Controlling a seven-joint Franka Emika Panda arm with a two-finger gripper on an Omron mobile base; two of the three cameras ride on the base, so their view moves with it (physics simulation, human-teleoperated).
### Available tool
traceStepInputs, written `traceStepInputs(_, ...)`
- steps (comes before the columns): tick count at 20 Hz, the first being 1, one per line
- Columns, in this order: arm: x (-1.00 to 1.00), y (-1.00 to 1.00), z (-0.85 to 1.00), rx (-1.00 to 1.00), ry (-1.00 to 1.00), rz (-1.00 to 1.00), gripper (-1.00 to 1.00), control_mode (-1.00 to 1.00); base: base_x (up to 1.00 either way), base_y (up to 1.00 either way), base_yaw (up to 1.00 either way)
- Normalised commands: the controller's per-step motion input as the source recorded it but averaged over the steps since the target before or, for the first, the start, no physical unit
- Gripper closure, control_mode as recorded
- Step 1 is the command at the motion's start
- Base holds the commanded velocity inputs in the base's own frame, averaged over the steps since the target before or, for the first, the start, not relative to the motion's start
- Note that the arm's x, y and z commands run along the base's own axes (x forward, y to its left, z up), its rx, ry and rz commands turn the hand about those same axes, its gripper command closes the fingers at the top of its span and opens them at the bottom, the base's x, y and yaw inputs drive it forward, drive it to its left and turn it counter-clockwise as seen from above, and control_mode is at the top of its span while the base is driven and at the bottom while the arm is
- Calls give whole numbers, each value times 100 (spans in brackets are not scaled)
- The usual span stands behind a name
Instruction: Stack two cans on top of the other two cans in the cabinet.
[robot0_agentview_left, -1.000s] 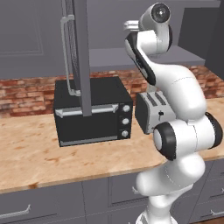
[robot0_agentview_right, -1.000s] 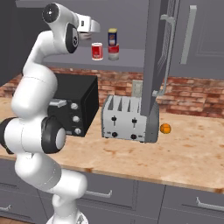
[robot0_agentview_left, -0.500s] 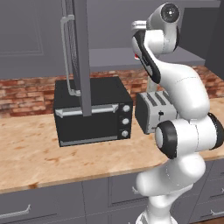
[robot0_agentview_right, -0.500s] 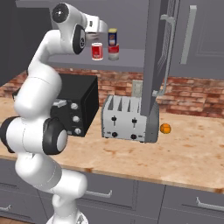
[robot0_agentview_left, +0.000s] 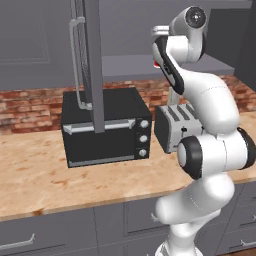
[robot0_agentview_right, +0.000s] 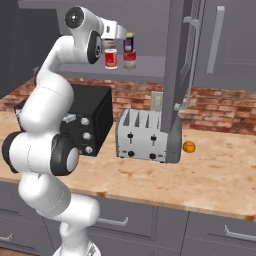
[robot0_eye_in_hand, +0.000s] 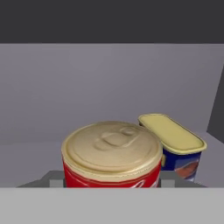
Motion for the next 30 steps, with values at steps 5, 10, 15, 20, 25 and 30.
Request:
traceStepInputs(5, 25, 0, -6, 0, 1, 0, 100, -100, 0, 0, 0)
traceStepInputs(10, 17, 0, -15, 0, 4, 0, 100, -100, 0, 0, 0)
traceStepInputs(15, 13, 0, -17, 0, 6, 0, 100, -100, 0, 0, 0)
traceStepInputs(20, 12, 0, -2, 0, 1, 0, 100, -100, 0, 0, 0)
traceStepInputs(25, 1, 0, 5, 0, 0, 0, 100, -100, 0, 0, 0)
traceStepInputs(30, 0, 0, 0, 0, 0, 0, 100, -100, 0, 0, 0)
